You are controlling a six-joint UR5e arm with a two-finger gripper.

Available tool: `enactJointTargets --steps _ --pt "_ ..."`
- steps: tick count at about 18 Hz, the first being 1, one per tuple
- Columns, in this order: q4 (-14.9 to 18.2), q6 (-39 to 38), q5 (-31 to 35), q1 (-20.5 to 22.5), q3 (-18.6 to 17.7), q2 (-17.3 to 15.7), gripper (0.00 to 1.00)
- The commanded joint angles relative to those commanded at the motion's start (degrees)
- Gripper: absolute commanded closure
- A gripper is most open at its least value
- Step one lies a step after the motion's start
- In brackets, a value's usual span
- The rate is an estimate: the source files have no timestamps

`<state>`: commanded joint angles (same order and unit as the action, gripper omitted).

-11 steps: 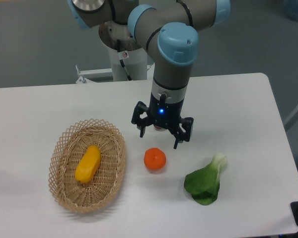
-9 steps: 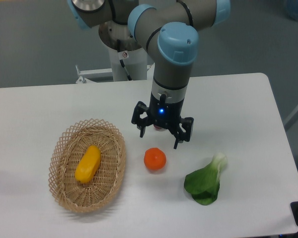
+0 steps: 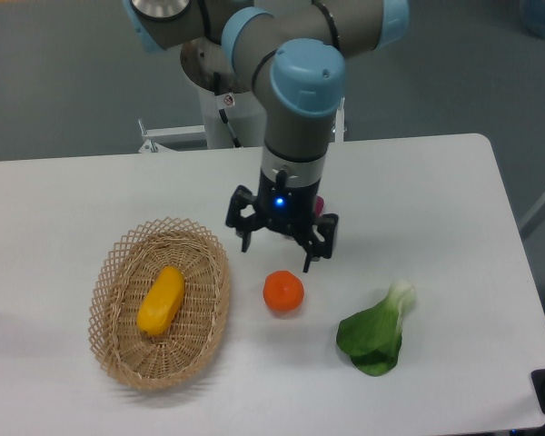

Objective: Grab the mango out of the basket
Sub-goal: 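Move the open gripper over the wicker basket toward the yellow mango, then lower the gripper onto the yellow mango and close on it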

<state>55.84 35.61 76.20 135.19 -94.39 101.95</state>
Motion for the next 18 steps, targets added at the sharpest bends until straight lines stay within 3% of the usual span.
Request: enactJointTargets --steps 4,12,15,18 --pt "-7.93 -8.79 0.61 -4.57 -1.15 2.63 0.0" --pt "-8.2 -9.42 8.96 -14.24 -4.31 7.38 0.0" --pt "-8.38 -8.98 9.67 -15.74 -4.83 9.23 0.0" --pt "-10.83 -8.89 11.51 -17.76 -4.93 11.42 0.0"
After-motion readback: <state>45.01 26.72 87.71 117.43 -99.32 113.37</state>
